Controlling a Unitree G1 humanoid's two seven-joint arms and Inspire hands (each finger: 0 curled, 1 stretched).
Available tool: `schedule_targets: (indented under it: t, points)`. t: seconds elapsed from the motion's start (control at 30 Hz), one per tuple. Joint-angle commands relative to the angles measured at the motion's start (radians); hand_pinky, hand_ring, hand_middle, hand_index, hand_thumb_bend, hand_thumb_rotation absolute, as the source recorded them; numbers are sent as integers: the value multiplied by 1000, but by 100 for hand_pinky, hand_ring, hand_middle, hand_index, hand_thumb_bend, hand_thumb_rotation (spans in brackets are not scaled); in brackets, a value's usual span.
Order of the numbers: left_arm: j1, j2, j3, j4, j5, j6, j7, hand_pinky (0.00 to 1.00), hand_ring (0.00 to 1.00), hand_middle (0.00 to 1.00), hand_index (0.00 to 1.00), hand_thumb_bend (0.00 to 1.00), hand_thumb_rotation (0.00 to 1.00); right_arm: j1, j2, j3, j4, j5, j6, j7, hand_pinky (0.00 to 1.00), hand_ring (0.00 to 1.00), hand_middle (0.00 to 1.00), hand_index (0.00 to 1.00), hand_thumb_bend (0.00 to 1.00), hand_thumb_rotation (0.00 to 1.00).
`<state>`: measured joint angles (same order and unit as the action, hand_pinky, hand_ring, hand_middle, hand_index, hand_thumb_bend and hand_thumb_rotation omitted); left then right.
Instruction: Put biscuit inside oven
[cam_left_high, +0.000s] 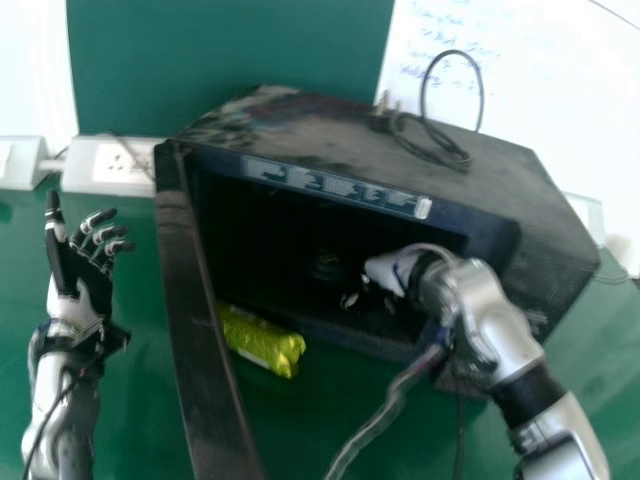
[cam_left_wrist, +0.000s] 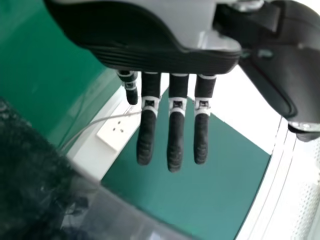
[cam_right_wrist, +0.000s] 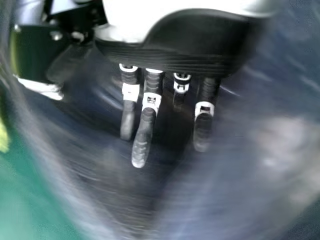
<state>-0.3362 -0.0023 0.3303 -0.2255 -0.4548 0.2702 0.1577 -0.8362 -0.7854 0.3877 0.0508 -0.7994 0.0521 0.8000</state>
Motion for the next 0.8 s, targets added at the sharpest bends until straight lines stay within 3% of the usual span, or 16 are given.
schedule_targets:
  t: [0.0,0.1,0.17,0.3,0.4,0.57,0.77]
  points:
    - [5,1,5,10,-4,-9,-4,22,31,40,49,52,8,112,-33,-106,-100,39,9,-70,21,30,42,51,56,19]
    - [7,4,10,18,-8,-14,-11,22,31,40,49,52,8,225,-23,-222,-170,100,-44,-214,20,29,41,50,53,16]
    - [7,6,13,25,-10,-17,-17,23,31,40,49,52,8,285,-26,-289,-174,170,-126,-294,22,30,42,50,52,16]
    - [5,12,18,38,-7,-24,-26,23,31,40,49,52,8,359,-38,-373,-134,302,-294,-369,29,36,47,50,52,16]
    - [6,15,16,40,4,-27,-22,23,31,40,49,52,8,411,-38,-408,-101,332,-390,-433,32,38,49,50,52,16]
    - [8,15,18,39,-1,-25,-22,24,31,40,49,52,8,460,-39,-450,-55,355,-501,-503,33,39,50,50,51,17]
    - [9,15,19,48,-3,-34,-31,24,31,40,49,52,8,512,-50,-504,-61,389,-536,-508,34,41,51,50,51,17]
